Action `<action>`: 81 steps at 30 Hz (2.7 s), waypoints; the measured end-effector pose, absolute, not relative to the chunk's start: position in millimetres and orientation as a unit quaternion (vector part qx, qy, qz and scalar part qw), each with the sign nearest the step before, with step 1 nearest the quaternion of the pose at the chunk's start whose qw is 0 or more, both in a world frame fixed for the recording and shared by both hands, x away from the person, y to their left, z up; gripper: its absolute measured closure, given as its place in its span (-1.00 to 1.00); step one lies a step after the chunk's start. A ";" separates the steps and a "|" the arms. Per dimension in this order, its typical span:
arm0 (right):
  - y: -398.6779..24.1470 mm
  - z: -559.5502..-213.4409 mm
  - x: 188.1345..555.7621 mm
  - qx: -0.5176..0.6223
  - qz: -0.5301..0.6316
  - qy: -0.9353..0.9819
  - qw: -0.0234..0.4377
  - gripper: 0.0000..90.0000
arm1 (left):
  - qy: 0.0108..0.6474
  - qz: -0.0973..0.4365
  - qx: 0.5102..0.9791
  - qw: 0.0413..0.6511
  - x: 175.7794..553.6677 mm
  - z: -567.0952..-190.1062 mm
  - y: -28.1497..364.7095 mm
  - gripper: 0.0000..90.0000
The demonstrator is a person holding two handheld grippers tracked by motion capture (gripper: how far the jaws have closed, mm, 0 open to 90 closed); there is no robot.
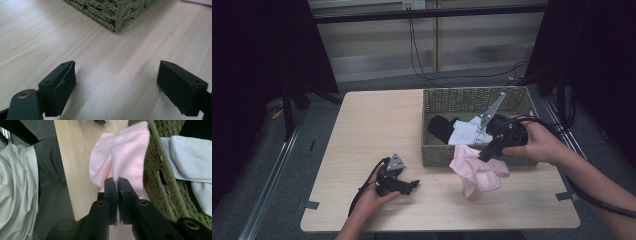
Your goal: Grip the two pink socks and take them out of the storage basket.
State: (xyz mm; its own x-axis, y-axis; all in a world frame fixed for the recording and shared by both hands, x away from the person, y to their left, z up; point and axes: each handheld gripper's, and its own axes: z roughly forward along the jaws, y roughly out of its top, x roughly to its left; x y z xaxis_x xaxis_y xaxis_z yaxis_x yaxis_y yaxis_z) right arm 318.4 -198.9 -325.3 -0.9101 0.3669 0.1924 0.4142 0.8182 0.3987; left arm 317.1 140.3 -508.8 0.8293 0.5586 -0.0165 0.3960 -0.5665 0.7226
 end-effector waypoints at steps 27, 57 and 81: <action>-198.2 -352.4 315.1 -0.214 -0.214 -0.952 0.050 0.23 | 0.272 0.107 0.878 0.379 317.2 -509.0 140.2 -0.67; -234.4 -390.7 302.9 -0.246 -0.254 -0.935 0.031 -0.10 | 0.272 0.107 0.878 0.380 317.0 -509.1 140.2 -0.67; -273.4 -434.2 293.2 -0.295 -0.286 -0.911 0.021 -0.16 | 0.275 0.111 0.876 0.381 316.7 -509.1 140.0 -0.67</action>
